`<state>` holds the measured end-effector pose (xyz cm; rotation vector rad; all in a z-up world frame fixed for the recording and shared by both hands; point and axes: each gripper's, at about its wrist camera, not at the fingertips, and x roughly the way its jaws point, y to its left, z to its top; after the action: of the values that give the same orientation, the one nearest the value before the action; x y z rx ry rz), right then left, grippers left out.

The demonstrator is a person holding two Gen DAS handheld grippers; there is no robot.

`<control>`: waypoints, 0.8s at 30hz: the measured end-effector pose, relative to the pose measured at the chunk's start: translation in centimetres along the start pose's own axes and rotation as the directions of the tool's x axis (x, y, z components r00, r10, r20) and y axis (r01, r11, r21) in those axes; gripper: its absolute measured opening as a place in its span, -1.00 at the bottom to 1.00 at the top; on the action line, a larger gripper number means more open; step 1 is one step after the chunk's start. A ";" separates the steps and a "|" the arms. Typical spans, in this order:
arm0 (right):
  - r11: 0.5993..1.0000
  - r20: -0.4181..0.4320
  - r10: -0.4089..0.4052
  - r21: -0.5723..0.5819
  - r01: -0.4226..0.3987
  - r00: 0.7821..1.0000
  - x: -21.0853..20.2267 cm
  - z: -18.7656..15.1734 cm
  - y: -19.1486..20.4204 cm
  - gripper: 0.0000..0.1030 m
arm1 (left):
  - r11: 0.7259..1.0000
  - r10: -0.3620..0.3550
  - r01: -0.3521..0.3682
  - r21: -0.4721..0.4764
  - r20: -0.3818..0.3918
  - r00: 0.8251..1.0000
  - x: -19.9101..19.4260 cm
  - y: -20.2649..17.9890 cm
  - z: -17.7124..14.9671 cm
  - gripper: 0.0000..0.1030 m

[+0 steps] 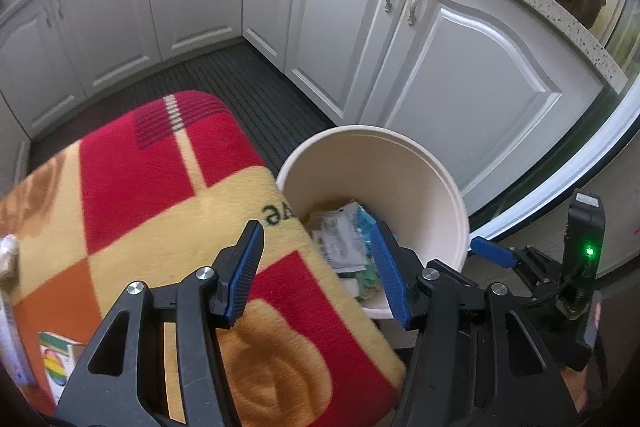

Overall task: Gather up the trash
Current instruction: 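Carry the wrapper and blue packet over the bucket and release both, then move both tools back over the table toward the medicine boxes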

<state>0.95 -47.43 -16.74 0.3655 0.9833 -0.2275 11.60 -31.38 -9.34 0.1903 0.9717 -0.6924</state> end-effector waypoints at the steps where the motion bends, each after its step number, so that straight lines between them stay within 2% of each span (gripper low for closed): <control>1: 1.000 0.002 0.003 -0.002 -0.003 1.000 -0.1 0.0 0.2 0.41 | 1.000 0.013 -0.013 0.003 0.009 1.000 -0.4 0.1 -0.2 0.05; 17: 0.998 0.059 0.032 -0.064 -0.028 0.998 -2.5 0.2 4.8 0.46 | 0.990 0.111 -0.104 -0.092 0.071 0.991 -4.2 4.5 -2.5 0.05; 24: 0.994 0.104 0.046 -0.107 -0.035 0.993 -3.8 0.7 7.9 0.58 | 0.978 0.155 -0.141 -0.151 0.084 0.984 -6.4 7.5 -4.1 0.06</control>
<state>2.21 -40.35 -11.59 0.2737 0.8780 -0.1557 10.96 -20.85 -7.61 0.0997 0.9022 -0.4881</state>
